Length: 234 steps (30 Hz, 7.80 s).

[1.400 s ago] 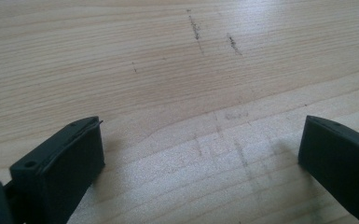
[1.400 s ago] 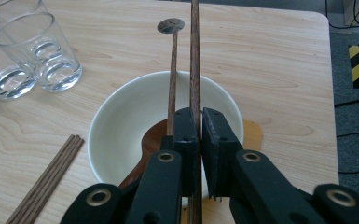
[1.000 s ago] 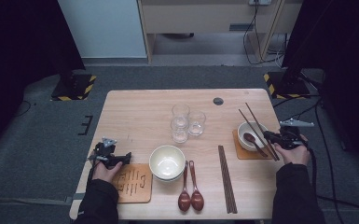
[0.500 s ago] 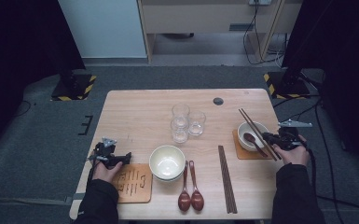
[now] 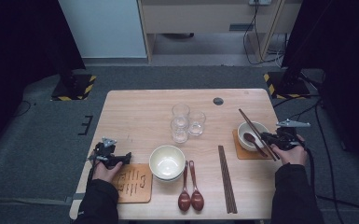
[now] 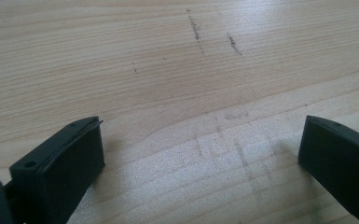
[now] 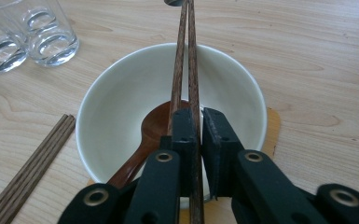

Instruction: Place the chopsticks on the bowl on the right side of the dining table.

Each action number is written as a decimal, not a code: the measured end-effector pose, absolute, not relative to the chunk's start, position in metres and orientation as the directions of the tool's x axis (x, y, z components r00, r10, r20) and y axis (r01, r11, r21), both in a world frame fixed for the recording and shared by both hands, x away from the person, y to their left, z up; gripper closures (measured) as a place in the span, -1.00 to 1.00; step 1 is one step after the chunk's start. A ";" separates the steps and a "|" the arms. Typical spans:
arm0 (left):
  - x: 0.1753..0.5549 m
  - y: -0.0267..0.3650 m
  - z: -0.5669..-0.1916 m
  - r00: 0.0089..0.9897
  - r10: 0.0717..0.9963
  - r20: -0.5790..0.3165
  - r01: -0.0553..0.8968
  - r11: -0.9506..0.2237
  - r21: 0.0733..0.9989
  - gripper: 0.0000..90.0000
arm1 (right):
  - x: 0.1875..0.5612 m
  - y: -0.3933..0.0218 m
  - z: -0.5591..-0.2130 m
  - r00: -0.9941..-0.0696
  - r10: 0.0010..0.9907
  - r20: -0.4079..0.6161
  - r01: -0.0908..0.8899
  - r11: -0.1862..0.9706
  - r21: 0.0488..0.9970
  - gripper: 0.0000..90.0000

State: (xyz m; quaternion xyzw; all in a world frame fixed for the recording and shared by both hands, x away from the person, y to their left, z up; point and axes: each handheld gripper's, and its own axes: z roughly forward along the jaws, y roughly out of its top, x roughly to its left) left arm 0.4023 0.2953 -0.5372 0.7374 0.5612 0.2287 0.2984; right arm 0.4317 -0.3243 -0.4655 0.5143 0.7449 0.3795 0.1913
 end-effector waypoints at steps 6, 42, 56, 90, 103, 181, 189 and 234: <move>0.402 0.295 -0.537 0.266 0.964 0.002 0.691 -0.192 0.697 -1.00 | 0.430 -0.326 -0.462 -0.399 0.911 0.101 0.601 0.177 0.779 0.70; 0.402 0.295 -0.537 0.265 0.964 0.003 0.691 -0.192 0.697 -1.00 | 0.430 -0.321 -0.470 -0.479 0.876 0.055 0.581 0.270 0.767 0.74; 0.402 0.295 -0.537 0.266 0.964 0.003 0.691 -0.192 0.697 -1.00 | 0.429 -0.319 -0.467 -0.491 0.869 0.067 0.576 0.265 0.773 0.69; 0.402 0.295 -0.537 0.265 0.964 0.003 0.691 -0.192 0.697 -1.00 | 0.355 -0.336 -0.456 -0.453 0.885 0.110 0.576 0.196 0.793 0.87; 0.402 0.295 -0.537 0.265 0.964 0.003 0.691 -0.192 0.697 -1.00 | 0.355 -0.336 -0.467 -0.432 0.892 0.130 0.615 0.187 0.766 0.72; 0.402 0.295 -0.537 0.265 0.964 0.003 0.691 -0.192 0.697 -1.00 | 0.415 -0.325 -0.450 -0.371 0.922 0.108 0.468 0.085 0.880 0.04; 0.402 0.295 -0.537 0.265 0.964 0.003 0.691 -0.192 0.697 -1.00 | 0.429 -0.315 -0.448 -0.381 0.918 0.111 0.472 0.090 0.877 0.03; 0.402 0.295 -0.537 0.265 0.964 0.003 0.691 -0.192 0.697 -1.00 | 0.458 -0.291 -0.473 -0.472 0.877 0.090 0.573 0.228 0.788 0.09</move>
